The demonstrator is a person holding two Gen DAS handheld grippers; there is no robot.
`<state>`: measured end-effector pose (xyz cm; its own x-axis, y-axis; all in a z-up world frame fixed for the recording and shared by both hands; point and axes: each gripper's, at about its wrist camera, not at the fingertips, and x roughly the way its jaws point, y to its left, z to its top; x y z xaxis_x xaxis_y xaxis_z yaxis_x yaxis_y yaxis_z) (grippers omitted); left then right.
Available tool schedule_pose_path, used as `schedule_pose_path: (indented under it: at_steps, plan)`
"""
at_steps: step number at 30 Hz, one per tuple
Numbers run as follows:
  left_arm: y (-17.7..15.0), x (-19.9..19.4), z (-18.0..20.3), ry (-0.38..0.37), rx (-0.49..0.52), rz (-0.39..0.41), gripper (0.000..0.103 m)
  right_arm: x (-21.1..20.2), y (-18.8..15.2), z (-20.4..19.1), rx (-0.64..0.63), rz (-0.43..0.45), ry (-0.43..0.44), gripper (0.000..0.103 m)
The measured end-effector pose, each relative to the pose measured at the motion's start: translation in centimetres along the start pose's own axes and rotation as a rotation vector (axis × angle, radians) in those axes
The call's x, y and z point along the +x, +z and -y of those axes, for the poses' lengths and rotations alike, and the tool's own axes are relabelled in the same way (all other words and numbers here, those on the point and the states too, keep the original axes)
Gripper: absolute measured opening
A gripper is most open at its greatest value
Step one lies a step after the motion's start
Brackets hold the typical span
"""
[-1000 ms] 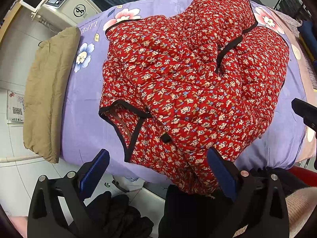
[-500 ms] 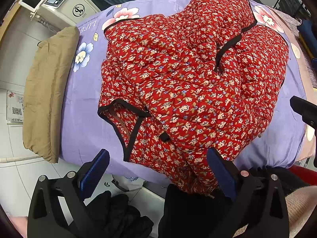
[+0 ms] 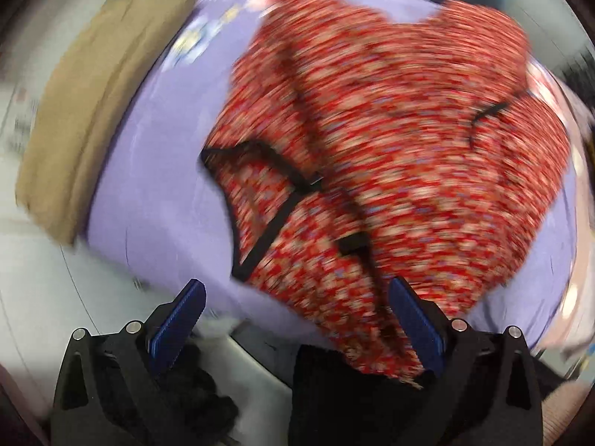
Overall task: Fold large clothes
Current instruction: 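Grasp the jacket with the right gripper and lift it up off the bed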
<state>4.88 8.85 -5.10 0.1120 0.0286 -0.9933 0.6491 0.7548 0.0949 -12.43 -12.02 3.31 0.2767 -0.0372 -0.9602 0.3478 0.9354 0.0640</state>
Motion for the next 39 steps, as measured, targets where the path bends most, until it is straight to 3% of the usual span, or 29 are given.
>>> schedule_pose_path:
  at_steps: [6,8,10,13,15,16,17,18,19,21,22,23,24,25,28,31,33,35,36,37,39]
  plan:
    - [-3.9,4.0,-5.4,-0.133,-0.253,-0.077,0.096,2.8,6.2,-6.5,-0.217,0.005,0.184,0.097]
    - [-5.5,5.3,-5.9,-0.231,-0.339,-0.082,0.096,4.4,8.2,-10.6,-0.305,0.01,0.271,0.097]
    - [-6.4,6.6,-5.7,-0.314,-0.39,-0.062,0.096,6.6,9.4,-14.7,-0.389,-0.007,0.282,0.097]
    - [-7.3,9.1,-4.4,-0.404,-0.404,-0.051,0.096,10.9,10.1,-21.1,-0.55,-0.01,0.211,0.097]
    - [-7.5,10.5,-3.7,-0.404,-0.394,-0.052,0.093,14.6,9.9,-24.2,-0.663,-0.007,0.047,0.093]
    - [-7.5,11.4,-3.2,-0.41,-0.386,-0.067,0.088,16.8,9.6,-25.3,-0.718,-0.019,-0.047,0.076]
    - [-7.5,12.1,-2.9,-0.427,-0.383,-0.084,0.083,18.9,9.3,-25.8,-0.754,-0.04,-0.106,0.047]
    - [-7.4,12.6,-2.7,-0.45,-0.39,-0.107,0.072,20.1,9.1,-25.4,-0.757,-0.065,-0.12,0.032]
    - [-7.3,12.9,-2.0,-0.473,-0.4,-0.126,0.068,21.0,9.3,-25.0,-0.727,-0.088,-0.103,0.021]
    - [-7.4,13.2,-1.3,-0.509,-0.416,-0.142,0.068,20.7,10.1,-23.4,-0.631,-0.084,-0.03,0.018]
    - [-7.3,13.3,-0.8,-0.487,-0.402,-0.144,0.068,19.7,10.8,-22.4,-0.567,-0.072,0.01,0.011]
    - [-7.2,13.5,-0.5,-0.476,-0.384,-0.145,0.066,18.7,11.3,-21.5,-0.513,-0.057,0.044,0.009]
    - [-7.2,13.7,-0.5,-0.471,-0.379,-0.147,0.058,16.9,12.0,-19.8,-0.434,-0.026,0.089,0.009]
    - [-7.5,13.7,-0.2,-0.467,-0.385,-0.143,0.043,14.9,12.5,-18.1,-0.361,0.01,0.122,0.008]
    - [-7.1,11.4,-0.6,-0.5,-0.382,-0.048,0.024,8.5,13.5,-11.8,-0.136,0.123,0.234,0.008]
    - [-5.3,7.5,0.2,-0.515,-0.269,0.055,0.021,1.7,13.5,-5.5,0.0,0.269,0.278,0.008]
    - [-3.8,4.3,1.2,-0.512,-0.195,0.141,0.028,-3.1,12.8,-2.2,0.062,0.38,0.264,0.008]
    - [-2.6,1.1,2.2,-0.506,-0.151,0.229,0.055,-7.4,11.6,0.8,0.105,0.483,0.234,0.008]
    - [-2.2,-0.1,2.8,-0.498,-0.127,0.266,0.079,-10.0,10.7,2.6,0.133,0.543,0.219,0.008]
    - [-1.7,-1.7,3.9,-0.486,-0.071,0.322,0.093,-12.0,10.1,4.0,0.159,0.595,0.211,0.008]
    - [-0.7,-4.1,7.0,-0.523,0.077,0.389,0.091,-16.2,8.4,6.0,0.194,0.692,0.196,0.008]
